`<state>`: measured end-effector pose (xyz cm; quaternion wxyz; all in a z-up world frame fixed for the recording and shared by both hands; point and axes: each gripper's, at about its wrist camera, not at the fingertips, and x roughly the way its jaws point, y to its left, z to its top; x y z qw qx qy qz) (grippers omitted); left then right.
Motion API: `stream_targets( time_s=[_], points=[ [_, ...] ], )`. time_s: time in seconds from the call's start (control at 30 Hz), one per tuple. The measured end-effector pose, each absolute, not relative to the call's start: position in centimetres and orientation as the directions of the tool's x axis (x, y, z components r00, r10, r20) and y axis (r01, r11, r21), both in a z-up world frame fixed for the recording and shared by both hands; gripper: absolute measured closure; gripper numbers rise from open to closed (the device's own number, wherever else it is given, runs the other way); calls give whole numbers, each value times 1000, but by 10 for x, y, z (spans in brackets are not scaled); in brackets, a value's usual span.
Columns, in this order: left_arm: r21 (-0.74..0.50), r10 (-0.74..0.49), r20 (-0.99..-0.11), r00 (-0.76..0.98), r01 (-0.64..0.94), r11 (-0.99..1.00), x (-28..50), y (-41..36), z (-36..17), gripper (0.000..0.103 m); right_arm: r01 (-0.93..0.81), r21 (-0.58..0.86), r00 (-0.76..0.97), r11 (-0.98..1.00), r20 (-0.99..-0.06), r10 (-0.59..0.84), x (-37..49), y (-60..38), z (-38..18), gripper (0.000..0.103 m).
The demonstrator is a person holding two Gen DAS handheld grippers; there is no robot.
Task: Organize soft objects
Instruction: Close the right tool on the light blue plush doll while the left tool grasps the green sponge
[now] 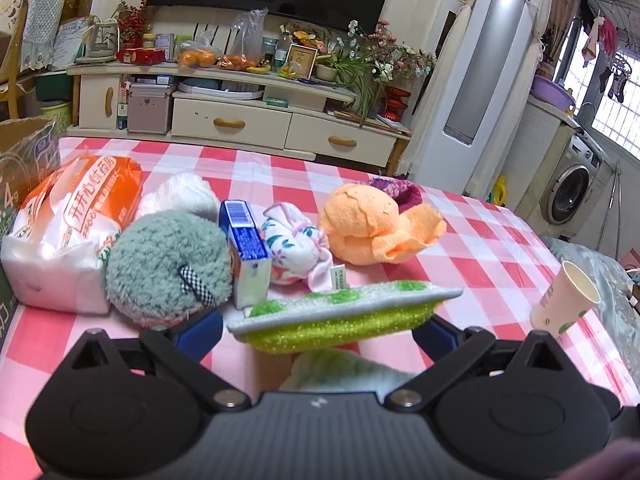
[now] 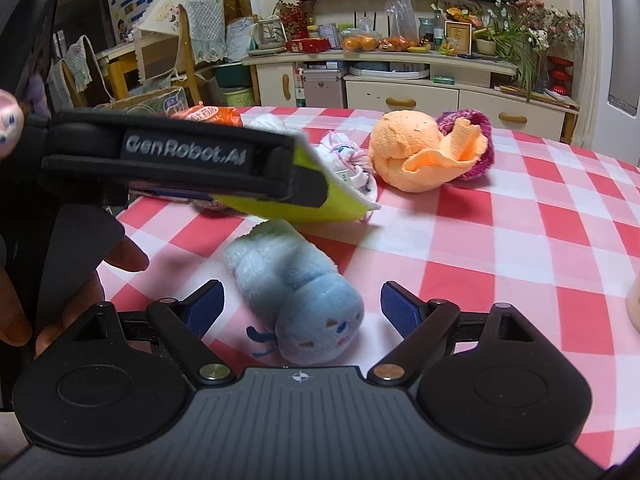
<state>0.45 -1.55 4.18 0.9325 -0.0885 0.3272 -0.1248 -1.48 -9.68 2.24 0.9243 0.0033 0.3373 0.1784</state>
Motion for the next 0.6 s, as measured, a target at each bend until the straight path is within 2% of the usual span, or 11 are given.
stream_targets(
  time_s=[0.13,0.3,0.37,0.4,0.53,0.6],
  points=[
    [-248,-282,-589,757,164,955,10,-15,41,1,-319,128,713,939,-621,327,-12,-94,22,1],
    [-249,-269,-586,765,146,958,16,-14,42,3,-302,134,708,944,-632,316,-9,-95,20,10],
    [-248,-262,-589,765,138,959,19,-14,42,11,-296,136,707,945,-634,313,-10,-95,19,19],
    [-247,-261,-592,762,136,959,20,-14,41,19,-295,135,708,946,-634,312,-10,-95,20,24],
    [-237,-252,-603,757,132,963,22,-14,40,24,-283,122,714,951,-636,294,-11,-94,19,35],
    [-230,-253,-599,760,140,963,20,-13,41,28,-277,124,715,953,-636,291,-12,-96,20,37]
  ],
)
